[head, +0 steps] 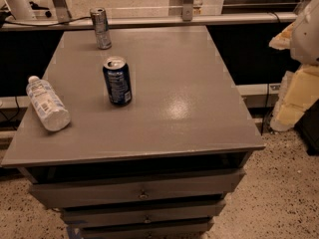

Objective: Pick pepsi can

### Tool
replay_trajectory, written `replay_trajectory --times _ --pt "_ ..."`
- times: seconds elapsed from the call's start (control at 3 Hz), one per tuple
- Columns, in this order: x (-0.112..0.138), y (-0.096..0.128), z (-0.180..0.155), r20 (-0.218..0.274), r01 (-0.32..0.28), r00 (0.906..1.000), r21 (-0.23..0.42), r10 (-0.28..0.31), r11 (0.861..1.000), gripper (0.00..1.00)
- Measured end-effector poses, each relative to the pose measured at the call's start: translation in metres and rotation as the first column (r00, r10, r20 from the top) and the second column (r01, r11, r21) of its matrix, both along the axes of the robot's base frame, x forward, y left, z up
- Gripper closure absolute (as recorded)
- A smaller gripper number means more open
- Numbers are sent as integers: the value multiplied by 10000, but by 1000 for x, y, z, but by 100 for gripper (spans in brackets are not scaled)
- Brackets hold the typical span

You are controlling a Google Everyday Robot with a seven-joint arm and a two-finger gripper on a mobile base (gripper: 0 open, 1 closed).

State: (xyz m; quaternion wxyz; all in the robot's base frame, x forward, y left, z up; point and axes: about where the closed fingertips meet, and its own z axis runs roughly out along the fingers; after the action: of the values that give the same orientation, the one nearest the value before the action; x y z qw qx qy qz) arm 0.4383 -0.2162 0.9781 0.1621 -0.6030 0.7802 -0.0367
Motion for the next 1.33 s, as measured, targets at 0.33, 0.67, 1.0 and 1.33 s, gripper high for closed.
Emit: replay_trajectory --times 0.33,0.67,1.0,1.33 --pt "0 0 0 2 0 10000 0 0 10000 0" --pt "7 23 -9 250 -276 9993 560 262 9981 0" --pt "22 75 -34 511 -890 9954 1693 814 9815 0" --pt "36 133 -61 663 -1329 9908 3013 1183 9442 0"
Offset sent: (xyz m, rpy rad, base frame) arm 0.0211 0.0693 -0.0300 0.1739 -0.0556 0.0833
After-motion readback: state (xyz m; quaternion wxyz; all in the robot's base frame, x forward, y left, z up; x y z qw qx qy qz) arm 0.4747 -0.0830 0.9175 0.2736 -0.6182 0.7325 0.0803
